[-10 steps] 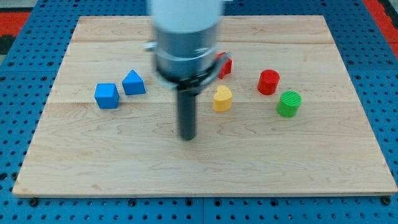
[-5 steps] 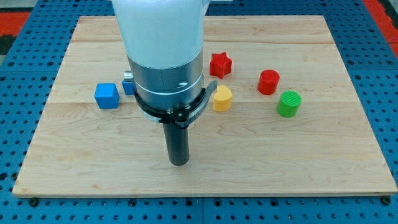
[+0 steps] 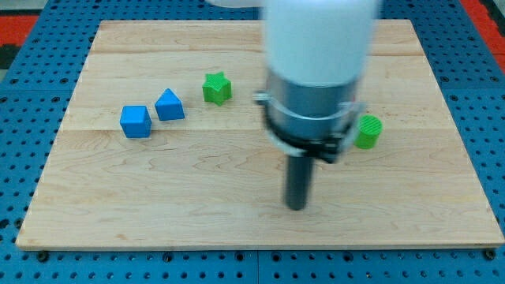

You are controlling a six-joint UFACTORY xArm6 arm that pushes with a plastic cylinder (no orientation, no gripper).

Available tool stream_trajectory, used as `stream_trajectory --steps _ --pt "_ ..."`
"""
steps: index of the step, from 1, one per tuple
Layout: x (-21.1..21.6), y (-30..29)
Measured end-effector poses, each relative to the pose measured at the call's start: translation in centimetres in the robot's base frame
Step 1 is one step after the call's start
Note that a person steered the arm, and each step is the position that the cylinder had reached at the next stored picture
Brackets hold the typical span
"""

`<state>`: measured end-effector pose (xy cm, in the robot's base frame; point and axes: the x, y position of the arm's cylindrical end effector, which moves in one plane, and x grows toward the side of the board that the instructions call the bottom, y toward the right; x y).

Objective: Move the green circle below the red circle

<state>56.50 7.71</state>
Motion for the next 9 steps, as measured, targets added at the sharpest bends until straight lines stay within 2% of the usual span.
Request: stream_trajectory --steps 1,5,6,7,9 --pt "-0.1 6.4" --pt "-1.0 7.7" --pt "-4.2 12.0" --pt "-9.2 11.5" --pt "-10.4 8.4"
